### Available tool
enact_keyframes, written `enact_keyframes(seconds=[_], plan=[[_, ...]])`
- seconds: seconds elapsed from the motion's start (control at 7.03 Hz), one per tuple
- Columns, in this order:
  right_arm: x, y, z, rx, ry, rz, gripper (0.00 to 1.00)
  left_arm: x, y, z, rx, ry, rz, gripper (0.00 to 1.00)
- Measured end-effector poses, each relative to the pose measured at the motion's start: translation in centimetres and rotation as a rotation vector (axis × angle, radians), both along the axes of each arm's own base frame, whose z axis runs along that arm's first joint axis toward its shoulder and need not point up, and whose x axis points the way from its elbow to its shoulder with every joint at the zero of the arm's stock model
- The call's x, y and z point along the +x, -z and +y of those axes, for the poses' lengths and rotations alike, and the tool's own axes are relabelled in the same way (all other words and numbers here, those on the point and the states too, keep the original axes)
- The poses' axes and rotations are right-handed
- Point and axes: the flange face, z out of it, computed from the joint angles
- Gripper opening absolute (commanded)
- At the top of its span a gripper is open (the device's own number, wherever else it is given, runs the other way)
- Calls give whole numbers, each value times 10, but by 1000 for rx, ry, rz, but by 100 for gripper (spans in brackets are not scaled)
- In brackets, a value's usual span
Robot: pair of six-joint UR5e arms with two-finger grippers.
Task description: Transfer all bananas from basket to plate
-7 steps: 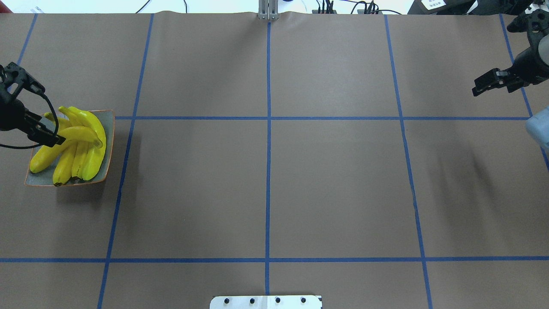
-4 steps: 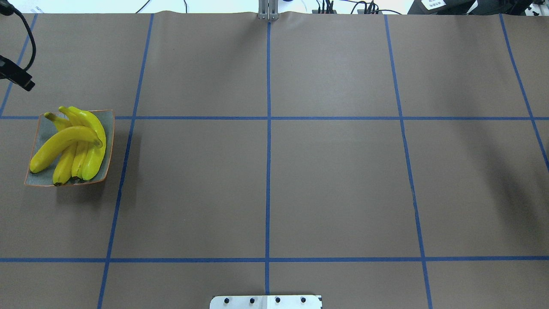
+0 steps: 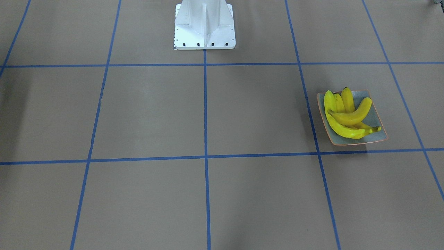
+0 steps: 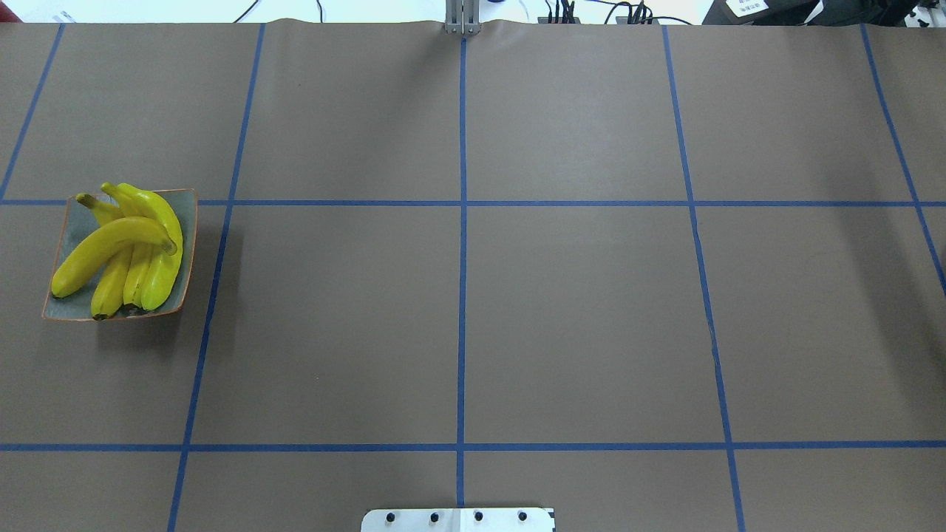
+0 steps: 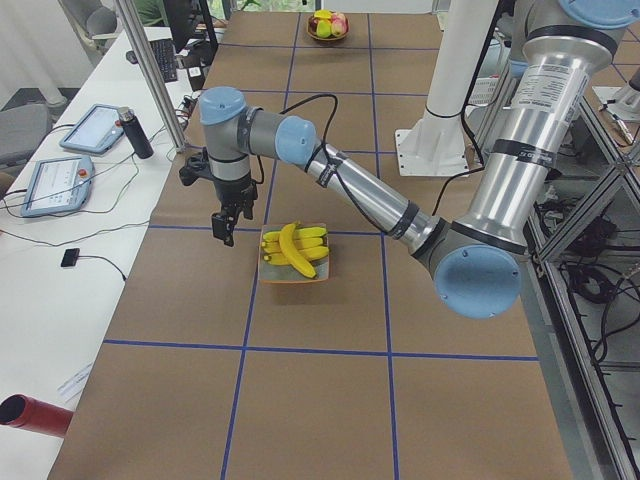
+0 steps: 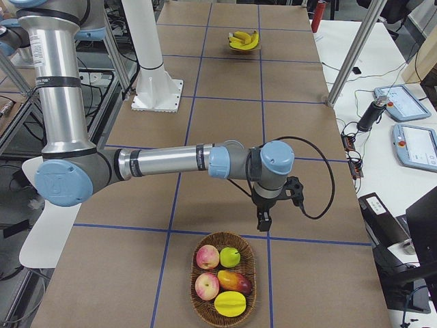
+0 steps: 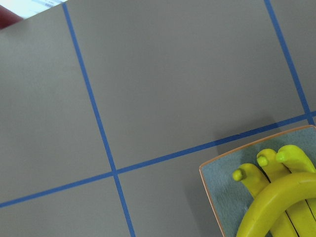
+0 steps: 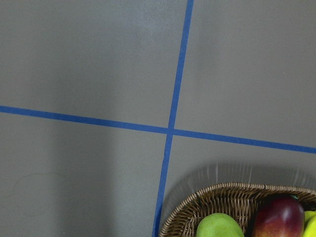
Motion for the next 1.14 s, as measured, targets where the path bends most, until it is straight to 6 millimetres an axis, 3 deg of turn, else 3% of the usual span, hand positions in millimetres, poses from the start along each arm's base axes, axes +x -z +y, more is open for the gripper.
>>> enact_keyframes(seconds=[0.28,0.71,0.85,1.14], plan=[[23,-15,19,-8,-45,-6,99,-22,-40,17,-24,32,79,100],[25,-27,36,-34,-62,-36,99,-26,-147,47,-49,44,70,100],[22,-26,39,-47,-79,-68,99,-28,-159,49,-47,49,65,100],[14,-10,36,-99,-146,-89,99,-32,-156,50,-51,86,27,100]])
